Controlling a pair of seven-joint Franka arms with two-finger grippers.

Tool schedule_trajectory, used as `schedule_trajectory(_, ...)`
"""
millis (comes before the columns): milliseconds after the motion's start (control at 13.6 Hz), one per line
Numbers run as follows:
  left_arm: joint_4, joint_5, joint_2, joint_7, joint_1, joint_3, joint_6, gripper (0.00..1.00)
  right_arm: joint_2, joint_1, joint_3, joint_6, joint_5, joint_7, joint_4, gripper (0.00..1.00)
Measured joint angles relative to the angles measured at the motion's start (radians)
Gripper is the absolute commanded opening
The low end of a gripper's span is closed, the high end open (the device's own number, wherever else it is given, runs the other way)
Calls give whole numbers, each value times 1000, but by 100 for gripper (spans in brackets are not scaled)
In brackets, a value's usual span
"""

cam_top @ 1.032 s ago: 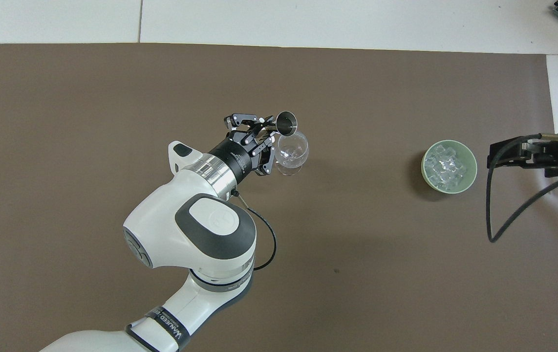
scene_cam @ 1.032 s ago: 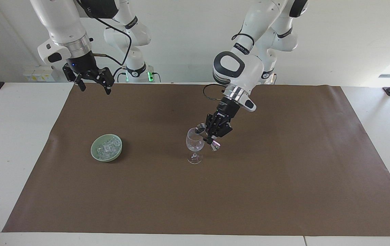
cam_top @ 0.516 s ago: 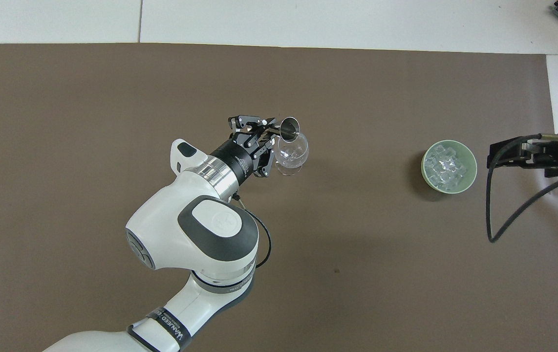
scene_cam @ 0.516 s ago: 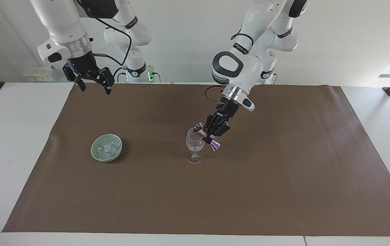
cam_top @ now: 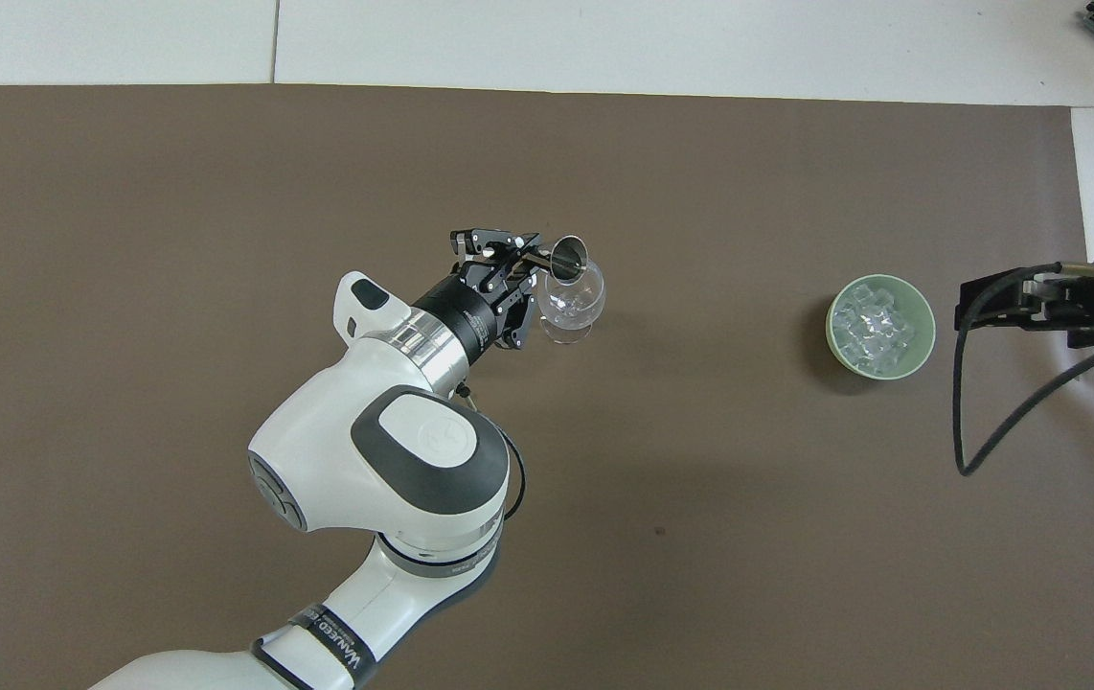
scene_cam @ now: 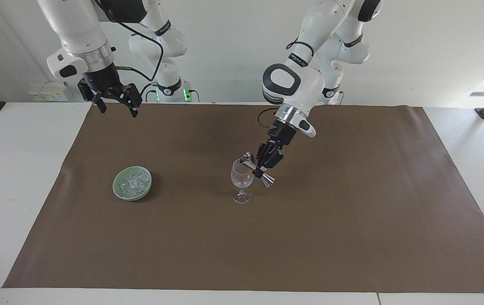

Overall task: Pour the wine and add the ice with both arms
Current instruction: 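Tilt the jigger over the wine glass with the left gripper to pour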

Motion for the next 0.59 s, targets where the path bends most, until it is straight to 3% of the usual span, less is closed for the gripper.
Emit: schedule_trajectory(589, 10, 23, 0, 14, -16, -1, 53, 0, 0, 0, 0, 0, 0, 0, 0, 100)
